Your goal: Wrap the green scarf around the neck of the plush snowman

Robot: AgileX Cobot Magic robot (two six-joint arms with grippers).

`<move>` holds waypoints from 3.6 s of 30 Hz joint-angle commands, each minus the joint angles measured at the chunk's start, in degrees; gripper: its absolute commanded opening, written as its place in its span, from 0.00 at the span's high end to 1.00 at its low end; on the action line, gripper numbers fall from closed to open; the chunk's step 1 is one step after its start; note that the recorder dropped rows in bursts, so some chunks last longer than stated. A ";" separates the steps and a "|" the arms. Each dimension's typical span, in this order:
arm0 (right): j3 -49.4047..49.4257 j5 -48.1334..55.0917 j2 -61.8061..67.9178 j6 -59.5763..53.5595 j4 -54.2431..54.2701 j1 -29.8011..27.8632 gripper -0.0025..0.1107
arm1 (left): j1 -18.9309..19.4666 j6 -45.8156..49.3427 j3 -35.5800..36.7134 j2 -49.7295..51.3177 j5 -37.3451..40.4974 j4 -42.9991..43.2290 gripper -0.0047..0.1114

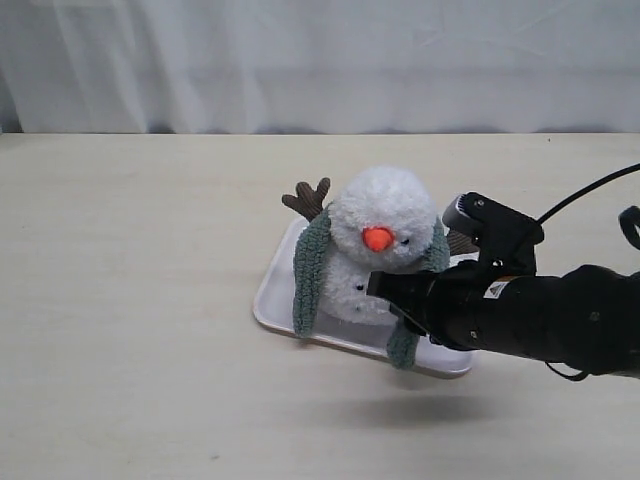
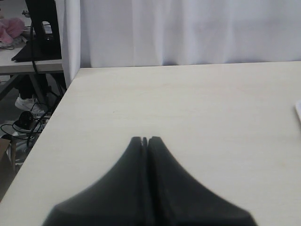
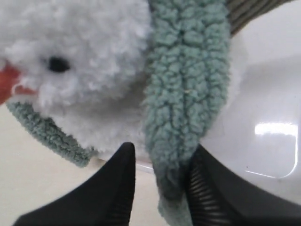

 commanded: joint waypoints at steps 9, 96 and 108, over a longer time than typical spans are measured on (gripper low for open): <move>-0.07 8.32 -0.34 5.00 4.93 0.08 0.68 | 0.10 -0.38 0.09 -0.12 -0.39 0.12 0.96; -33.95 48.94 26.23 82.53 -90.42 28.55 0.39 | 0.10 -0.38 0.09 -0.12 -0.39 0.12 0.96; -33.95 52.20 30.05 87.43 -97.65 28.40 0.41 | 0.10 -0.38 0.09 -0.12 -0.39 0.12 0.96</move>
